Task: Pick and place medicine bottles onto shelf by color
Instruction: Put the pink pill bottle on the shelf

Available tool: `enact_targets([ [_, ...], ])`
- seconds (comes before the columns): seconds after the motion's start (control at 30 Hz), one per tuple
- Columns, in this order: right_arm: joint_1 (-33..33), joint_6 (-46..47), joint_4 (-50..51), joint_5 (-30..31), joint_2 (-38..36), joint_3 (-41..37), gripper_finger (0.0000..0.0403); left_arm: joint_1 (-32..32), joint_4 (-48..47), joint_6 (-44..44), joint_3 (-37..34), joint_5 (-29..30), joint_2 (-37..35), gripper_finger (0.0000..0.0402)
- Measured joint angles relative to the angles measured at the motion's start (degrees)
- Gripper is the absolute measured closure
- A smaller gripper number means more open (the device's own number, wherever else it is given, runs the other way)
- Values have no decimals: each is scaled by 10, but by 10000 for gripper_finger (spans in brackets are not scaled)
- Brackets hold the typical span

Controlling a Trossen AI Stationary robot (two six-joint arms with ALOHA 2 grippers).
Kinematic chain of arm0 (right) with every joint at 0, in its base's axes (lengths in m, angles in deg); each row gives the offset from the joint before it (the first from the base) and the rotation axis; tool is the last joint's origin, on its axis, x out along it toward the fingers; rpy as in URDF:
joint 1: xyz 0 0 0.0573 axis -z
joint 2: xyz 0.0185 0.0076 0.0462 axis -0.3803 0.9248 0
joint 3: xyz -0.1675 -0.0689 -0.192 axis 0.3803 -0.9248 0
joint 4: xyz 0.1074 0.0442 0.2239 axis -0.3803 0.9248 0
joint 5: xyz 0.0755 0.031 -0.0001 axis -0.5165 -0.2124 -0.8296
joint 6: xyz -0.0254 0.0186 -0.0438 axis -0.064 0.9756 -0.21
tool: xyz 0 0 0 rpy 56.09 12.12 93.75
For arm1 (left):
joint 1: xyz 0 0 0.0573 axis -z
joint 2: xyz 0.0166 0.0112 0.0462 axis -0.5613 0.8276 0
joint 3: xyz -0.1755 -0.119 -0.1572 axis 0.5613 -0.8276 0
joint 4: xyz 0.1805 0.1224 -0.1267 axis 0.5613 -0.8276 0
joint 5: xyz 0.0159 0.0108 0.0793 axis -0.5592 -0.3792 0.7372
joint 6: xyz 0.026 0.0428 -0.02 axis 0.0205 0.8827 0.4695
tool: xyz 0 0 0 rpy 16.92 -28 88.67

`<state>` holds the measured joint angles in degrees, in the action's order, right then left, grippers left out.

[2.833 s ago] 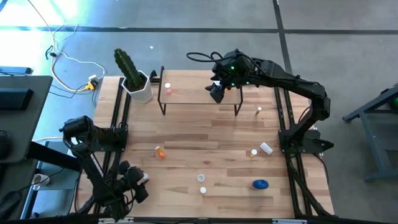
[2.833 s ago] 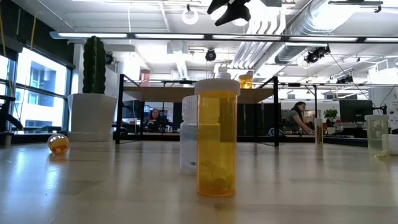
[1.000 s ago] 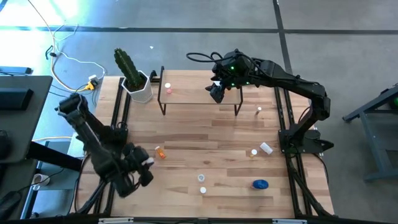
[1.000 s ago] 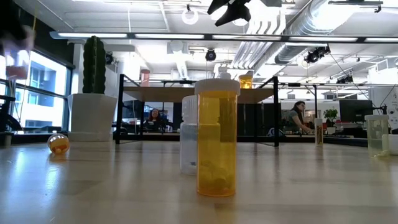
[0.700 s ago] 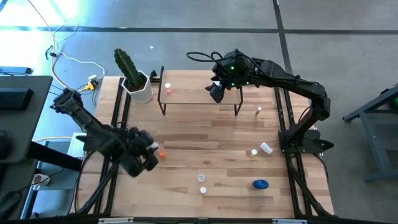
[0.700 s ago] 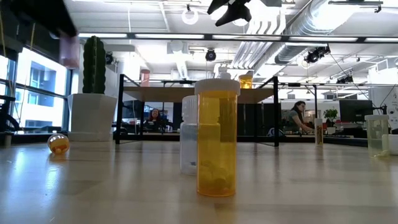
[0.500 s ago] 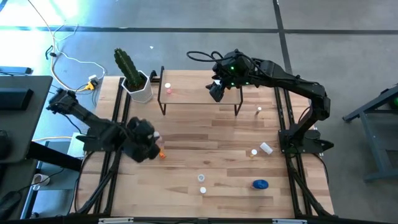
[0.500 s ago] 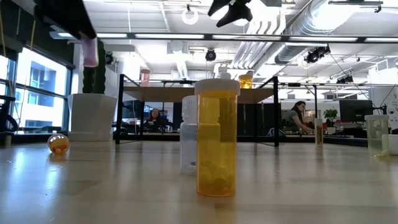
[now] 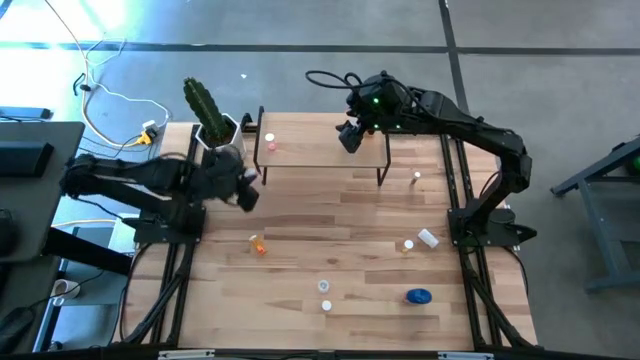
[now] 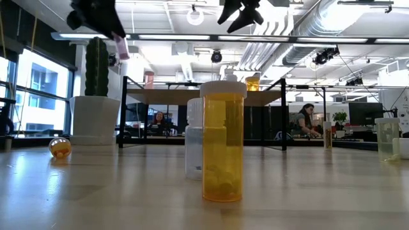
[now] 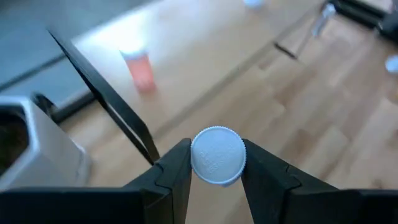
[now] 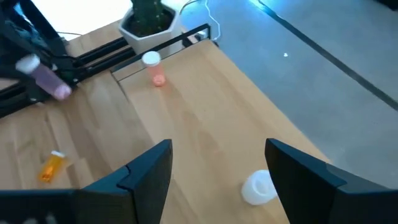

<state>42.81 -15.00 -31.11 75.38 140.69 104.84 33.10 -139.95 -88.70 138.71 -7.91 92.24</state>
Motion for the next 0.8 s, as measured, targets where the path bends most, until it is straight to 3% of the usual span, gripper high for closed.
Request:
enact_targets([
  [0.37,45,-11,0,0,0,0,155,-203,169,210,0,-81,-12,289],
  [0.8,89,-53,0,0,0,0,155,-368,304,301,0,-186,-8,289],
])
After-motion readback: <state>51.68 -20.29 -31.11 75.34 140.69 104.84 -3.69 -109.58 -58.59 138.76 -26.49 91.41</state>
